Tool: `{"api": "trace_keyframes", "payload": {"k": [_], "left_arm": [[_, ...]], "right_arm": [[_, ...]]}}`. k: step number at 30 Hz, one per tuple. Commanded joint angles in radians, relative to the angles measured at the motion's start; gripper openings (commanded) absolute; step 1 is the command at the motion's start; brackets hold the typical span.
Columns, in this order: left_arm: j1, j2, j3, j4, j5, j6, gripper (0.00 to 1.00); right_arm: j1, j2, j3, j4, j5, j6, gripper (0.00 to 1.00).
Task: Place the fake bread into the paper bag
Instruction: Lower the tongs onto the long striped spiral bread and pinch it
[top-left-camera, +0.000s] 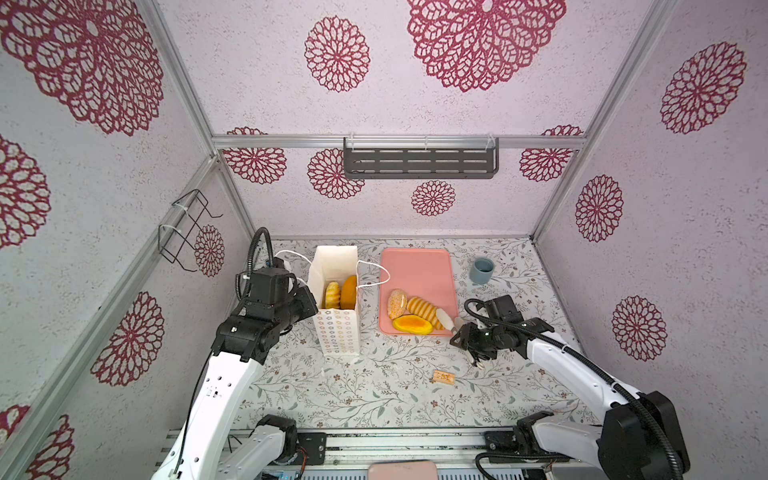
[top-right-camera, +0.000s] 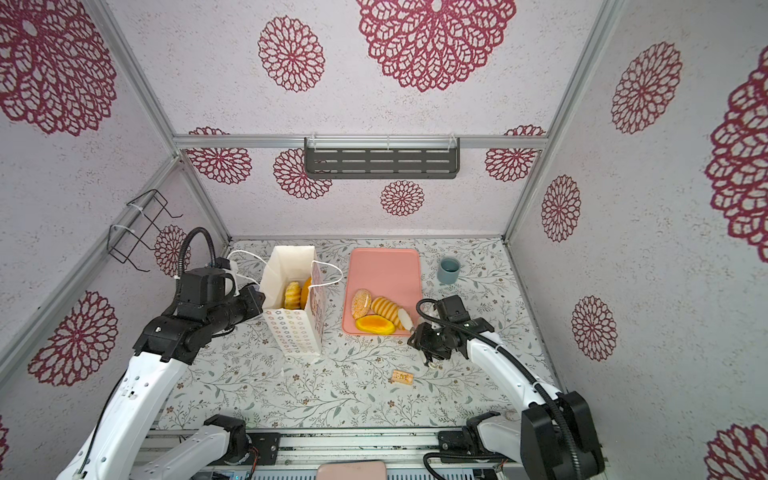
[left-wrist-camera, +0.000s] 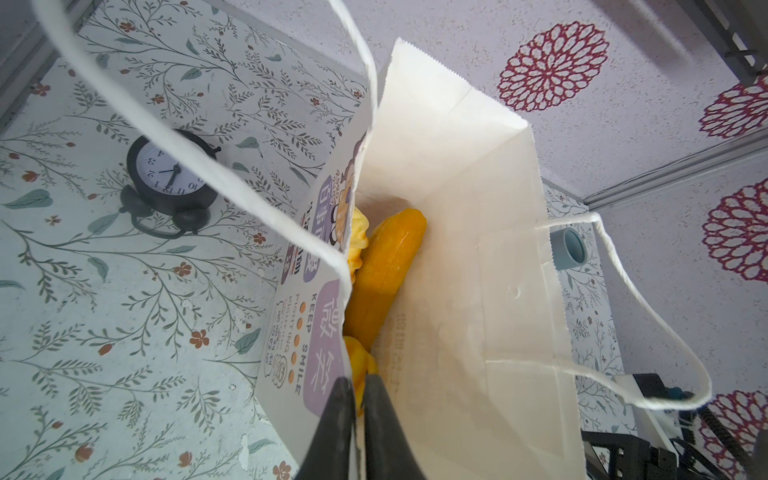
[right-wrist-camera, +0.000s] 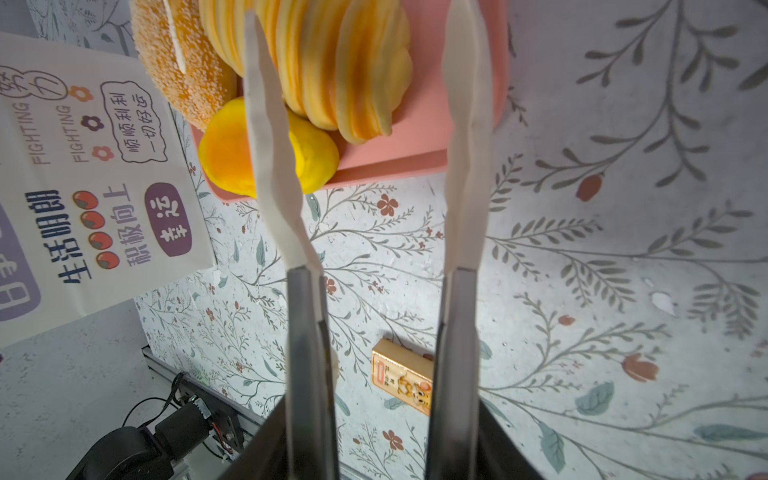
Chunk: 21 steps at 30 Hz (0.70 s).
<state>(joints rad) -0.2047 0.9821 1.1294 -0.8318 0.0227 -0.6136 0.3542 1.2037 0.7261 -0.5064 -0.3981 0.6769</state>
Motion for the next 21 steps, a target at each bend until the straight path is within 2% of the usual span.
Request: {"api": "trace_keyframes", "payload": {"k": [1,18,21], "left_arm": [[0.005,-0.002,-0.008,0.011,0.002,0.011,0.12],[0.006,0.000,-0.001,0.003,-0.001,0.002,0.12],[0.006,0.001,0.002,-0.001,-0.001,0.001,0.12]], "right_arm": [[-0.008,0.009,0.001,0.071,-0.032,0.025,0.51],[-0.021,0.052,-0.051,0.217,-0.100,0.078,0.45],[-0.027,0.057,-0.061,0.236,-0.105,0.085,0.39]]}}
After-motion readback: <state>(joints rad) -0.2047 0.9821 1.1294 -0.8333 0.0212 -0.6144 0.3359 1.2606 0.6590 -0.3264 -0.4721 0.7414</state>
